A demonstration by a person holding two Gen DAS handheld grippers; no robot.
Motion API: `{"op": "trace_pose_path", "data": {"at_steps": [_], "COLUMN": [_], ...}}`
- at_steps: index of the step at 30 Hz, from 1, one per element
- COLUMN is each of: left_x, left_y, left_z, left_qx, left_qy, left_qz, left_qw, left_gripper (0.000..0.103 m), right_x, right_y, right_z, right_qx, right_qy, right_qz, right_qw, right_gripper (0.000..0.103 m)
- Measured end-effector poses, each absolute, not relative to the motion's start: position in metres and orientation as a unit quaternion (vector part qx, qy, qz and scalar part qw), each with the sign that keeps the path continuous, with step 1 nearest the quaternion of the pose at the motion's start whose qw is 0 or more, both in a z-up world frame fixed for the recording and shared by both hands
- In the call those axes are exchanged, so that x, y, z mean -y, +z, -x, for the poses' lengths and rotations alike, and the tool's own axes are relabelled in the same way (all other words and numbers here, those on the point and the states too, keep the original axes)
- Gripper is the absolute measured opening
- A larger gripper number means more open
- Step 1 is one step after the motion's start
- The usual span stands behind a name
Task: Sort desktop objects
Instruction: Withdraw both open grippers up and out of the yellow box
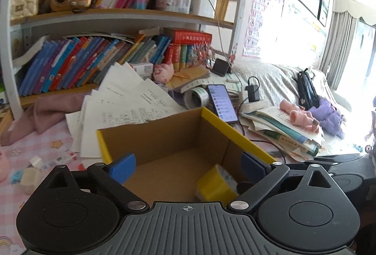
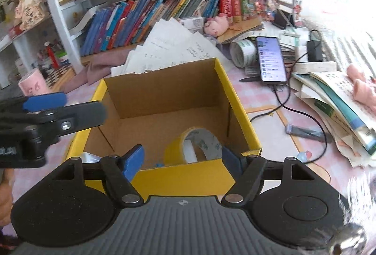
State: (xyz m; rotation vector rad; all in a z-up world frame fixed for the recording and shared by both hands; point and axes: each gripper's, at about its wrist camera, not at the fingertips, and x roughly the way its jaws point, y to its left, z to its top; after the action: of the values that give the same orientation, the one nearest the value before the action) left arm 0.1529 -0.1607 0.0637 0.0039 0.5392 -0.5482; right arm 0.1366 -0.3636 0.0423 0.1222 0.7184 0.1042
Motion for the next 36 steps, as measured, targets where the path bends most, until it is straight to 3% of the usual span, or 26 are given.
{"op": "trace_pose_path", "data": {"at_steps": [11,36], "left_x": [0.069,-0.041], "left_y": [0.063,0.035], "left_z": [-0.121,-0.099], "left_qx": [-0.261,-0.349], "left_qy": [-0.249,-0.158], "left_qz": [0.02,0.04], "left_qw": [0.933,0.923], "left_gripper": [0.099,0.099], "right_x": [0.304,0.186], "right_y": [0.05,0.029], "right_z": [-0.086,-0.054], "right_qx": [-0.305,-0.361], "right_qy": [-0.021,0.039], "right_qz": [-0.093,-0.07], "right_qw": [0.948,0.929], "right_gripper": [0.076,0.079]}}
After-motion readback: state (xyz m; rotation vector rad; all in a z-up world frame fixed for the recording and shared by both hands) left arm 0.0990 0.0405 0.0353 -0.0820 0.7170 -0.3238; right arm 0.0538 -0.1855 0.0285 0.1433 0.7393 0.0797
